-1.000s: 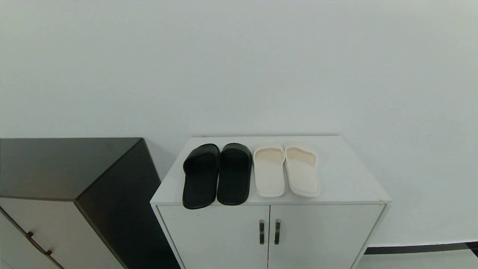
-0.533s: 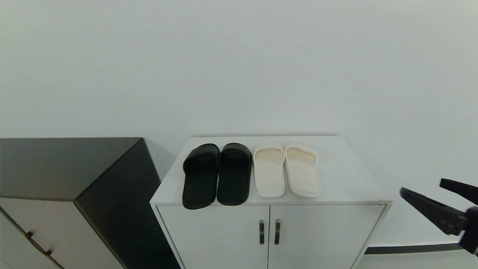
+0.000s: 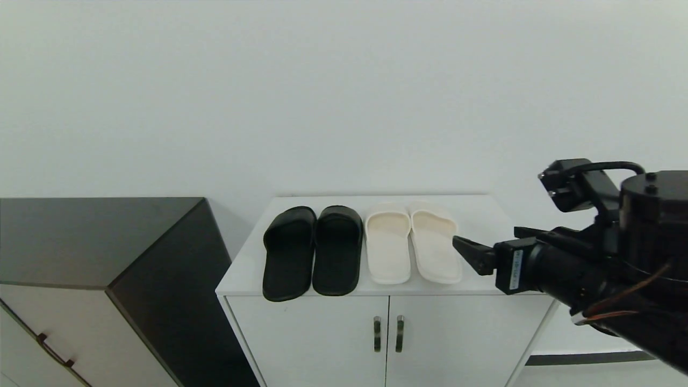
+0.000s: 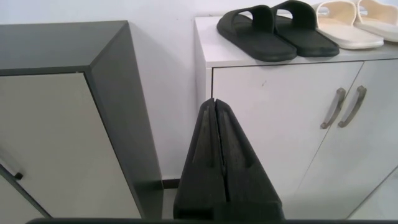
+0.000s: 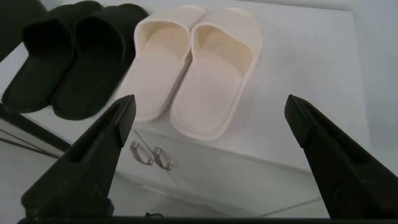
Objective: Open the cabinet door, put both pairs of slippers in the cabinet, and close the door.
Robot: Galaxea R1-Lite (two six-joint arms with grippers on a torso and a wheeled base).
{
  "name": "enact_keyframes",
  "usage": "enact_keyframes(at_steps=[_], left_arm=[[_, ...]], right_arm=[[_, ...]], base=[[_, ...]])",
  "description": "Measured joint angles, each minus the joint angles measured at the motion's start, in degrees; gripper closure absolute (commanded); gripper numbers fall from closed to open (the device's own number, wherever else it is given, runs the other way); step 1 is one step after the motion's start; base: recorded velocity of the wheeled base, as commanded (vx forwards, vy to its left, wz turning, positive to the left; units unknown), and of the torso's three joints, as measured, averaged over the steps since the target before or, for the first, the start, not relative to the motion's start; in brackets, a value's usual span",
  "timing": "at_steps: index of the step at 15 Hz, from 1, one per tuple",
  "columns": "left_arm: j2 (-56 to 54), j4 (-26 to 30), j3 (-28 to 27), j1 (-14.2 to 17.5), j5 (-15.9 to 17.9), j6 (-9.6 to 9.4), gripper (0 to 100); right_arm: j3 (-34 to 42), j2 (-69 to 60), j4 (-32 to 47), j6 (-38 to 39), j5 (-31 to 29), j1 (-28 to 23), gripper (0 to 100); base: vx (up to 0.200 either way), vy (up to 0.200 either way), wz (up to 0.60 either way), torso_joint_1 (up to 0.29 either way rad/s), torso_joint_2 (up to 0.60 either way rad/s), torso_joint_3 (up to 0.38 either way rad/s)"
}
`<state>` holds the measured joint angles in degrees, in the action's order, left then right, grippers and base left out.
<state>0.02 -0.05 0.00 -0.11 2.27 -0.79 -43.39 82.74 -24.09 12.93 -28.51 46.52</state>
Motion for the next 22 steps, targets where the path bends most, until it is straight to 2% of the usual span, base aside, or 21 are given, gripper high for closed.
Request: enact_keyframes(at_steps=[4, 10, 13, 19, 22], left_arm=[[0.0, 0.0, 0.0, 0.0, 0.0, 0.0, 100], [0.0, 0.0, 0.0, 0.0, 0.0, 0.0, 100], [0.0, 0.0, 0.0, 0.0, 0.0, 0.0, 100], [0.0, 0.0, 0.0, 0.0, 0.0, 0.01, 100], [0.0, 0.0, 0.0, 0.0, 0.0, 0.01, 100]], right_arm=[[-6.3, 7.1, 0.0, 0.2, -4.4, 1.4, 0], [-12.4, 17.5, -0.8, 0.7, -5.5, 1.1, 0], [-17.4, 23.7, -2.0, 0.6, -8.6, 1.2, 0], [-23.0, 31.1, -2.0, 3.0, -9.2, 0.8, 0], [-24.6, 33.4, -2.1, 3.2, -8.9, -1.7, 0]], base=[[0.0, 0.0, 0.0, 0.0, 0.0, 0.0], [0.0, 0.0, 0.0, 0.0, 0.0, 0.0], [0.0, 0.0, 0.0, 0.0, 0.0, 0.0], [0.0, 0.0, 0.0, 0.0, 0.0, 0.0], [0.0, 0.0, 0.0, 0.0, 0.0, 0.0]])
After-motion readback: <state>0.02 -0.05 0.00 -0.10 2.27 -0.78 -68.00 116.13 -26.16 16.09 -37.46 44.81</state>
